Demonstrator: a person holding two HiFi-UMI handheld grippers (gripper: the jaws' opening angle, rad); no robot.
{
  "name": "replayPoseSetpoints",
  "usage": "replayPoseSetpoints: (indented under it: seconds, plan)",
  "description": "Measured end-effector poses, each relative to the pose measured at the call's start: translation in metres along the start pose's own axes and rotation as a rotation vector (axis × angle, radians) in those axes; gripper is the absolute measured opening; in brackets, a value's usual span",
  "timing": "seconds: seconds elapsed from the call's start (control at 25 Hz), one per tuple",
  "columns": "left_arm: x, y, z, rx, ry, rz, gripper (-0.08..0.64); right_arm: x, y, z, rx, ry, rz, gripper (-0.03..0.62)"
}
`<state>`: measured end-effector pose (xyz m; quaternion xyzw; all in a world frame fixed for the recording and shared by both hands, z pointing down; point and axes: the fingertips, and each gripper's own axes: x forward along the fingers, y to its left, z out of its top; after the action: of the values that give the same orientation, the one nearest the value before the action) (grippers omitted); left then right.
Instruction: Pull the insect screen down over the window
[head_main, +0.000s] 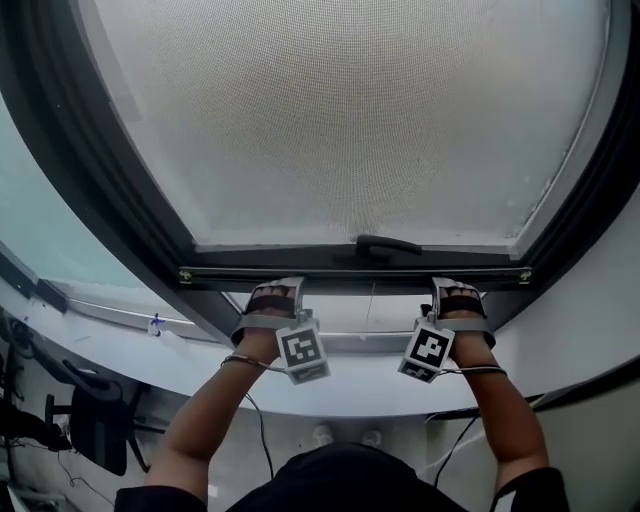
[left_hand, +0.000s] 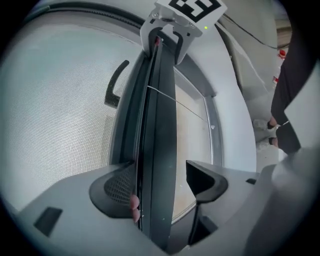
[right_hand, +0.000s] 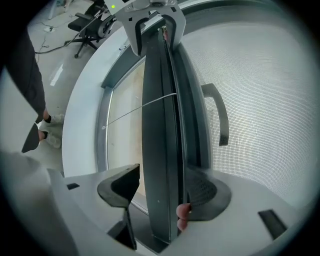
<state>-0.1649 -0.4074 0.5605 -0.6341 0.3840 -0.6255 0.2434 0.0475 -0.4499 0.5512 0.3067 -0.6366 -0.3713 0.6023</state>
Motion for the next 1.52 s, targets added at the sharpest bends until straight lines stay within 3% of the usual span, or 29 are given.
replayPoseSetpoints:
  seconds: [0.64, 0.84, 1.04, 1.24, 1.52]
  plan:
    - [0.0027, -0.0002, 0.0002, 0.0, 0.015, 0.022, 0.324, 0.0027, -0.0023, 0.0007, 0.026, 0.029, -0.018, 0.281]
    - [0.0038, -0.0016, 0.0002, 0.003, 0.029, 0.074, 0.324, 0.0015, 0.002, 0.001, 0.029, 0.027, -0.022, 0.281]
    - [0.0038, -0.0018, 0.0002, -0.016, 0.033, 0.051, 0.324, 0.0018, -0.0004, 0.0007, 0.033, 0.03, -0.014, 0.281]
    - [0.0067, 0.0052, 0.0016, -0.019, 0.05, 0.094, 0.307, 0.0035, -0.0046, 0.0029, 0.051, 0.034, -0.03, 0.281]
    - [0.0, -0.0013, 0.0023, -0.045, 0.028, 0.036, 0.307, -0.0017, 0.0, 0.0014, 0.037, 0.034, -0.005, 0.281]
